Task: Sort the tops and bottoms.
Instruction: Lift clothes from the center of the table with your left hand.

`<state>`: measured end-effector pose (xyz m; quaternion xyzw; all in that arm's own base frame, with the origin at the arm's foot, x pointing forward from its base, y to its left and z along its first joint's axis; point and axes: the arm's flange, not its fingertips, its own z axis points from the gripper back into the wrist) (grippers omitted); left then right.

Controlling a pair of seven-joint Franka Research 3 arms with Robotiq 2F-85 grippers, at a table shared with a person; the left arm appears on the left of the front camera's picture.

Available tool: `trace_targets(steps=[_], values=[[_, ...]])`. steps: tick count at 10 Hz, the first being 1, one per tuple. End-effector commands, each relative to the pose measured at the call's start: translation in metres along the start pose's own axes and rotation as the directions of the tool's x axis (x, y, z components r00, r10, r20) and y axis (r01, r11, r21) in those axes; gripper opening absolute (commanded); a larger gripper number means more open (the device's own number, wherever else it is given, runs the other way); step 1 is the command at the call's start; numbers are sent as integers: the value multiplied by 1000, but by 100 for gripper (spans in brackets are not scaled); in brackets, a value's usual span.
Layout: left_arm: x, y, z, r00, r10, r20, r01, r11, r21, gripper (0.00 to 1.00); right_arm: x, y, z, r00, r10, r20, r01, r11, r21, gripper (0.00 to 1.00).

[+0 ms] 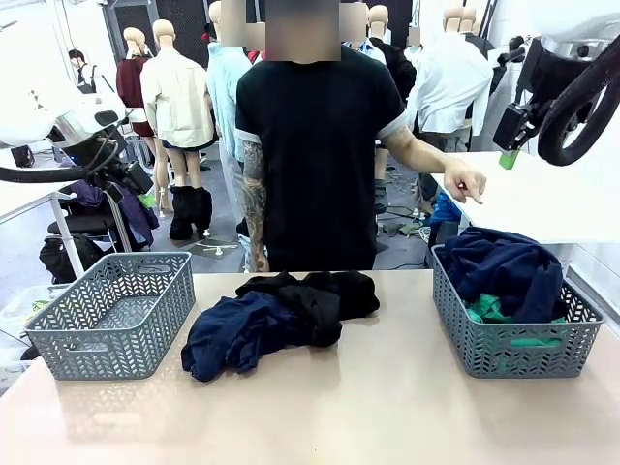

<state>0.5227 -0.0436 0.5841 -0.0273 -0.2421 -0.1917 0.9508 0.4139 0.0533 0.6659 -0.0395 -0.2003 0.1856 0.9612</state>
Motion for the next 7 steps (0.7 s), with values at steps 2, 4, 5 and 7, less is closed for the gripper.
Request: trace_targets(steps=[2,4,5,7], values=[[1,1,2,1000,17,-6,-17,1000,3,89,3,-11,-18,999,-26,-20,26,999,27,100],[1,1,2,1000,17,-6,-17,1000,3,89,3,-11,-18,999,-26,-20,26,999,27,100],[1,1,2,1000,17,-6,-17,1000,3,89,3,-11,-18,999,-26,-20,26,999,27,100],[1,1,2,1000,17,-6,-17,1000,3,89,1,-13,-19,999,-22,-33,23,1000,15,100]])
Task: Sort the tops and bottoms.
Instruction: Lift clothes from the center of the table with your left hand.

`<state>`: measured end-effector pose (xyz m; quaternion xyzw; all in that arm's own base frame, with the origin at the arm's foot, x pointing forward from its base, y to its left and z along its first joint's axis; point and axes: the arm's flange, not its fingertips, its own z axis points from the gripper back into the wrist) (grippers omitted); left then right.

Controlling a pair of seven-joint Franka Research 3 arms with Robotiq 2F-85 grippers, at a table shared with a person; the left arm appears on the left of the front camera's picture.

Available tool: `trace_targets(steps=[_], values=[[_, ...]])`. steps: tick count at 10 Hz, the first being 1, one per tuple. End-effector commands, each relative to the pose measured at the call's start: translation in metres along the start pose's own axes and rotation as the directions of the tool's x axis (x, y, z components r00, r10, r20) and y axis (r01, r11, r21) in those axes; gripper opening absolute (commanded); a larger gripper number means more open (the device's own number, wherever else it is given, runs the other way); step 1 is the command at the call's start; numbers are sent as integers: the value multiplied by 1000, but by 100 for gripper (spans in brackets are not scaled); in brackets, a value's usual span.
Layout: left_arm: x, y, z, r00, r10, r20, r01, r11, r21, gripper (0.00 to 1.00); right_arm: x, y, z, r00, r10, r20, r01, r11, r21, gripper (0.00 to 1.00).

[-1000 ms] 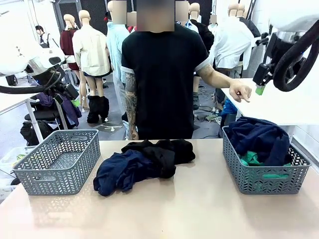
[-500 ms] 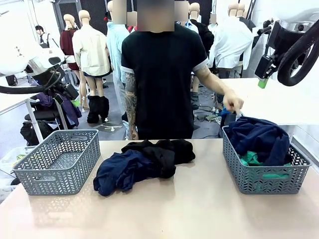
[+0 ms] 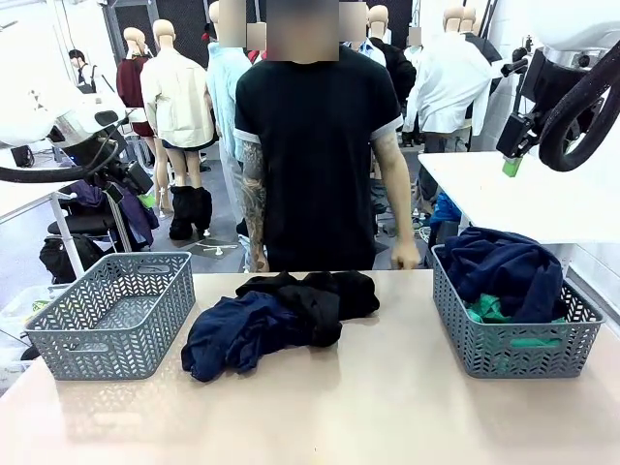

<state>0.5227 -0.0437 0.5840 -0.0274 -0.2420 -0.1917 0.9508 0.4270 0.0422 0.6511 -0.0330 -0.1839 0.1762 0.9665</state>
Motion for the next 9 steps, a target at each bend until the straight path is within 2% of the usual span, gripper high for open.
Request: trace_targets(steps=[1,2,3,5,7,8,9], values=[[1,1,2,1000,17,-6,-17,1000,3,89,-9,-19,4,997,-78,13,78,997,-8,100],[1,1,2,1000,17,-6,-17,1000,3,89,-27,-48,9,986,-163,40,164,986,-10,100],[1,1,2,1000,17,-6,-17,1000,3,89,-50,-82,11,956,-288,61,288,957,10,100],[1,1,2,1000,17,-6,-17,1000,3,89,-107,-144,1,843,-533,79,529,846,69,100],[1,1,2,1000,17,-6,-17,1000,3,89,-158,-185,-19,725,-686,69,675,726,127,100],[1,1,2,1000,17,-6,-17,1000,3,89,-175,-195,-26,690,-720,71,703,691,169,100],[1,1,2,1000,17,-6,-17,1000,3,89,-178,-196,-33,689,-719,86,696,691,196,100]])
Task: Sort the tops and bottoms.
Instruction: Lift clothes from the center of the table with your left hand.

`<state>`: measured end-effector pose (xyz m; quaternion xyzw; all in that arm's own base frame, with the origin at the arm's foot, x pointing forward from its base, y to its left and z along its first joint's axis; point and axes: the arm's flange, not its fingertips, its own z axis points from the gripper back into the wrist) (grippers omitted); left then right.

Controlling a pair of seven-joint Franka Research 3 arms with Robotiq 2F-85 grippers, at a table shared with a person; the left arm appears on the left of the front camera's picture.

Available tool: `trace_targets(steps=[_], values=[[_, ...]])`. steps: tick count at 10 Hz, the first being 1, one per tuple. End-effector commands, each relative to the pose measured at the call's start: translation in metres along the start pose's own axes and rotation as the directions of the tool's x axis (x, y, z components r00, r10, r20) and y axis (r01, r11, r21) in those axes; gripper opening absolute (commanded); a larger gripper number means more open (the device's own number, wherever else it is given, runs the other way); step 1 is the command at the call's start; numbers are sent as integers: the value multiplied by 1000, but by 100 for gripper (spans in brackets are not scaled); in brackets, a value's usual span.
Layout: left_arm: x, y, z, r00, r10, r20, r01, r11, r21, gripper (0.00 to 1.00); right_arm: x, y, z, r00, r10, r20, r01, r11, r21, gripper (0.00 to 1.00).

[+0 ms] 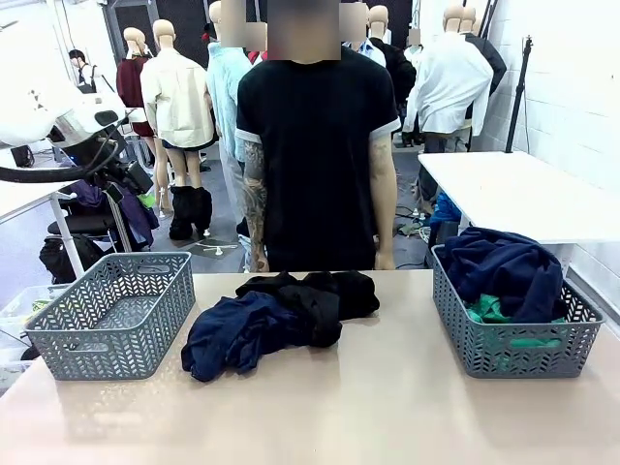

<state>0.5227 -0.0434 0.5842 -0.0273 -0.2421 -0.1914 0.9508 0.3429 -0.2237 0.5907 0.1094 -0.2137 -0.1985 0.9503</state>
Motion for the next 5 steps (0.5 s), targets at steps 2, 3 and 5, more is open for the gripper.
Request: trace_targets(steps=[2,3,5], values=[[0,0,0,1000,0,0,0,1000,0,89,4,12,8,999,47,-16,-47,998,-32,100],[18,-27,4,996,-92,18,93,995,-25,89,4,12,8,999,47,-16,-47,998,-32,100],[59,-95,4,948,-317,42,319,940,-119,89,4,12,8,999,47,-16,-47,998,-32,100]])
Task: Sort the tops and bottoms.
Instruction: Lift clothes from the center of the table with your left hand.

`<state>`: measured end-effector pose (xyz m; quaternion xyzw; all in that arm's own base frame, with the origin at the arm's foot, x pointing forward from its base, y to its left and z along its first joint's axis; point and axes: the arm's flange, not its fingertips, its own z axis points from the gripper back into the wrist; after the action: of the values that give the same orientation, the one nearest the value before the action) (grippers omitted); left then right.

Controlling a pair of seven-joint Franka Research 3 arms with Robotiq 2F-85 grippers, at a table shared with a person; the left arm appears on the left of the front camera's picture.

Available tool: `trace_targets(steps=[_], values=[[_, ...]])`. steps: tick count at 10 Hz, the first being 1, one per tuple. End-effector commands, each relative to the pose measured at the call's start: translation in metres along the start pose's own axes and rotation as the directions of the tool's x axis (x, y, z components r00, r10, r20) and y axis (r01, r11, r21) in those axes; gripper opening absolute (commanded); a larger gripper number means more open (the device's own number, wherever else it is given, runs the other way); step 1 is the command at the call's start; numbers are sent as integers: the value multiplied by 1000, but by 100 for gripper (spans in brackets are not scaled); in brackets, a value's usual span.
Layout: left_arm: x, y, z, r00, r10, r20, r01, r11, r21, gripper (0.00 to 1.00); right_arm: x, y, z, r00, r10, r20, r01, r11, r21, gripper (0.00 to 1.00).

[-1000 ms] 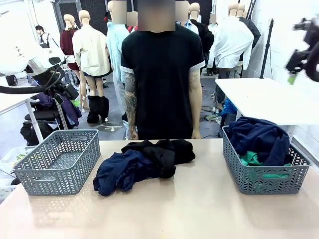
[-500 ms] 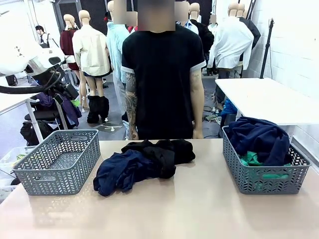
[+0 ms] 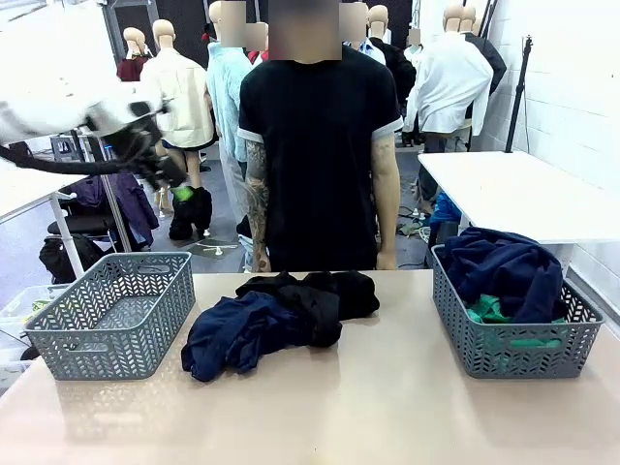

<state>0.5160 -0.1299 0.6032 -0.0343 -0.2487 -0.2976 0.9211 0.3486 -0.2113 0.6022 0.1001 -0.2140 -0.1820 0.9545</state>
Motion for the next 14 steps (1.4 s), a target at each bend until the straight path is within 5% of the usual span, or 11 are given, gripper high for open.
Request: trace_targets(steps=[1,5,6,7,8,11,14], values=[[56,-33,-15,986,-168,-23,164,981,-103,89,0,-4,2,1000,10,-15,-10,1000,-20,100],[136,-114,-113,954,-263,-145,230,950,-211,89,0,-4,2,1000,10,-15,-10,1000,-20,100],[136,-116,-132,953,-242,-183,197,953,-232,89,0,-4,2,1000,10,-15,-10,1000,-20,100],[106,-111,-101,936,-317,-151,271,925,-265,89,0,-4,2,1000,10,-15,-10,1000,-20,100],[118,-125,-134,953,-268,-138,234,946,-226,89,0,-4,2,1000,10,-15,-10,1000,-20,100],[120,-123,-137,949,-279,-150,238,941,-241,89,0,-4,2,1000,10,-15,-10,1000,-20,100],[166,-121,-193,899,-391,-196,324,896,-303,89,0,-4,2,1000,10,-15,-10,1000,-20,100]])
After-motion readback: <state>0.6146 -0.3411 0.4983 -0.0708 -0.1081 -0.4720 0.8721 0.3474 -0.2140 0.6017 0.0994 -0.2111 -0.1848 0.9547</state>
